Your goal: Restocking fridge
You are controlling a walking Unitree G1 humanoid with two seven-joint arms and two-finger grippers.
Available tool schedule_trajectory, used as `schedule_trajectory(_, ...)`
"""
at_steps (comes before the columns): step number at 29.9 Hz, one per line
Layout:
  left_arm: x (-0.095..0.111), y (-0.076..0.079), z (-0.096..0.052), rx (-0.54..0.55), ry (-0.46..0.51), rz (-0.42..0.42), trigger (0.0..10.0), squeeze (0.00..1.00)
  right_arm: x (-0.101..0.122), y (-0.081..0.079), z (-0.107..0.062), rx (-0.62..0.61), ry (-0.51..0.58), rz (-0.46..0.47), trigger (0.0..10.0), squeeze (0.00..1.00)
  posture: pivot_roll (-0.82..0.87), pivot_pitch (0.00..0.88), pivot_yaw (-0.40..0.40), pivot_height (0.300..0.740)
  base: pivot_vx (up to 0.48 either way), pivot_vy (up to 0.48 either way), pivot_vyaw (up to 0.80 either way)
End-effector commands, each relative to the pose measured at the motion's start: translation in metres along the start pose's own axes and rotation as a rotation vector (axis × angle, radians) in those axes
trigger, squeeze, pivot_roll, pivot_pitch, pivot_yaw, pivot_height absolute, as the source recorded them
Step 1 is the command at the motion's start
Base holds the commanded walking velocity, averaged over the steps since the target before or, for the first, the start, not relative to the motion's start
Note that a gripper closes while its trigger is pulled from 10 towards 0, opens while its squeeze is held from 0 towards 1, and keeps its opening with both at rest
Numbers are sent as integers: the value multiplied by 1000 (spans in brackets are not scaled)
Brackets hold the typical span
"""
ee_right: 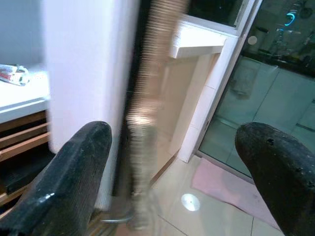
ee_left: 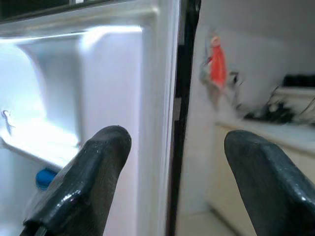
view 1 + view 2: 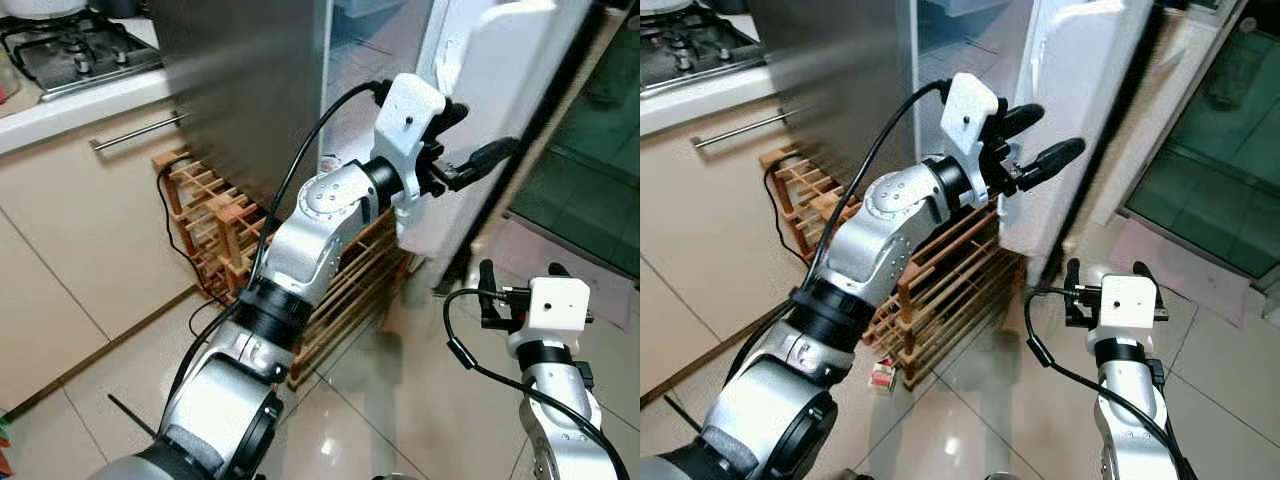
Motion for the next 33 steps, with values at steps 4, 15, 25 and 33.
schedule_trajectory(4, -8, -26, -40, 190, 31, -54, 10000, 0, 1, 6, 11, -25, 0, -5, 10000, 0, -121, 0, -20, 740, 0, 0, 0)
schedule_trajectory(15, -16, -109, -206, 1004, 99, 170, 10000, 0, 14, -15, 42, 36, 33, 67, 10000, 0, -17, 0, -42, 740, 0, 22, 362)
schedule_trajectory(25, -37, -117, -223, 1190, 69, 129, 10000, 0, 21, -36, 65, 82, 41, 141, 10000, 0, 53, 0, -61, 740, -152, 430, 767)
schedule_trajectory(33, -37, -121, -217, 1212, 25, 222, 10000, 0, 29, -43, 70, 113, 86, 148, 10000, 0, 42, 0, -70, 740, 0, 471, 738)
Point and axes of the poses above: a point about 5 cm out from each wrist's last joint towards the gripper, its own z axis pointing out of the wrist towards the gripper, its own x axis along the axis of the wrist's last joint, y = z × x, the point moved 5 cm from there along z, pointing out of the wrist towards the gripper, and after that the axes turned 14 degrees about -z, right-handed, at the moved point
